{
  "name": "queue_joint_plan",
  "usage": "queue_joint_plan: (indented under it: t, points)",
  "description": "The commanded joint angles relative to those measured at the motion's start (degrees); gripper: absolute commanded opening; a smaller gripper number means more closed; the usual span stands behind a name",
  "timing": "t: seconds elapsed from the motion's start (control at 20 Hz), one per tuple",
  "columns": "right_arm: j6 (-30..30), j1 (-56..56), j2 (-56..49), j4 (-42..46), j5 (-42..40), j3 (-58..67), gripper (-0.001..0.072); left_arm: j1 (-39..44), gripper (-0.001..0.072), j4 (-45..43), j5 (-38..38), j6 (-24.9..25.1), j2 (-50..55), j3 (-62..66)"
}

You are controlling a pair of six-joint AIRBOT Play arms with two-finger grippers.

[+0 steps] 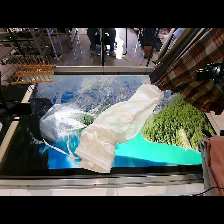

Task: Fold the clothes and pants, and hang the long-sleeved shirts on hangers.

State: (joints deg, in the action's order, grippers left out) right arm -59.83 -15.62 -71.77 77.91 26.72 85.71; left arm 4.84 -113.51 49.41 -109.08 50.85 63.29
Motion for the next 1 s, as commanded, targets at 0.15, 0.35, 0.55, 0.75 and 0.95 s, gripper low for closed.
queue_joint_plan:
  t: [0.15,0.35,0.55,0.75,0.95]
  points:
    - [-1.1,0.1,0.0,-14.3,2.4,0.0,0.0017,0.2,0.0011,2.8,-6.5,0.0,0.5,0.0]
    - [-2.8,0.1,0.0,-21.1,5.8,0.0,0.0263,0.2,0.01,5.0,-7.3,0.0,0.5,0.0]
    - [-12.9,0.0,-2.0,-21.0,18.3,0.0,0.0409,0.2,0.0694,15.5,-4.7,0.0,0.6,0.0]
    - [-13.6,0.0,-11.1,-24.4,36.8,-0.1,0.0593,0.2,0.0694,28.9,5.4,17.7,4.6,-1.2]
    - [-13.6,-0.3,-17.9,-24.6,40.9,-0.1,0.059,0.2,0.0701,41.2,12.8,35.5,10.4,-7.7]
